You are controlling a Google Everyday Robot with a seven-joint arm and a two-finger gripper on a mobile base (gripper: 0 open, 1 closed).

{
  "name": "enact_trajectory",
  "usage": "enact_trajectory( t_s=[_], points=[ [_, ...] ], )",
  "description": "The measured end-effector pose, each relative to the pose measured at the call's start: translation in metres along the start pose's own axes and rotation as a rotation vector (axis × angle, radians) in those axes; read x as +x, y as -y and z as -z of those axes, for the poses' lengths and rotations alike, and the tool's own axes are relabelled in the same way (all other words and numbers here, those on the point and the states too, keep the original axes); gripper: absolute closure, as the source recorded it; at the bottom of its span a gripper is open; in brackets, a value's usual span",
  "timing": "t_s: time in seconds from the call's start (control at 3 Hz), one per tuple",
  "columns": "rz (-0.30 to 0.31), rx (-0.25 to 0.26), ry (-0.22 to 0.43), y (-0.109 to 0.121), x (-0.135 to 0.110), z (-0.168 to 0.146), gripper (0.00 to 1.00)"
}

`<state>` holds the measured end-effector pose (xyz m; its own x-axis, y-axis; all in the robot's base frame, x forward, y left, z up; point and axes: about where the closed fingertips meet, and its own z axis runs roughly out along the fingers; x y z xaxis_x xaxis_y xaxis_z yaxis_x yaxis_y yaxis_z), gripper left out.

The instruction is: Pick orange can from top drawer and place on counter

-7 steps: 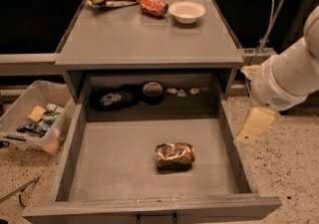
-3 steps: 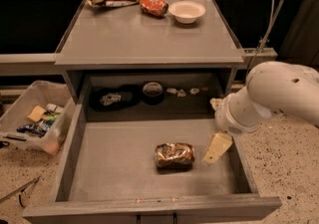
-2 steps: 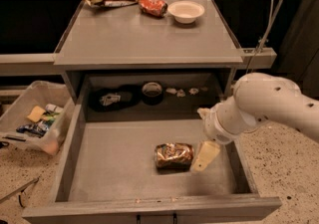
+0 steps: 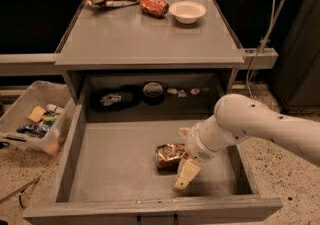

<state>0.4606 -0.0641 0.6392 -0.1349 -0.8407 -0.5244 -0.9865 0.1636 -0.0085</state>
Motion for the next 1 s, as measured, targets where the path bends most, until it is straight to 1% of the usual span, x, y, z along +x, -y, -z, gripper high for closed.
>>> enact_trajectory(
  t_s=[0.33, 0.67, 1.0],
  points=[
    [0.052, -0.011, 0.026, 0.005, -0.02, -0.024, 0.0],
    [0.063, 0.007, -0.011, 0.022, -0.042, -0.059, 0.0],
    [0.061, 0.006, -0.011, 0.021, -0.042, -0.059, 0.0]
  ],
)
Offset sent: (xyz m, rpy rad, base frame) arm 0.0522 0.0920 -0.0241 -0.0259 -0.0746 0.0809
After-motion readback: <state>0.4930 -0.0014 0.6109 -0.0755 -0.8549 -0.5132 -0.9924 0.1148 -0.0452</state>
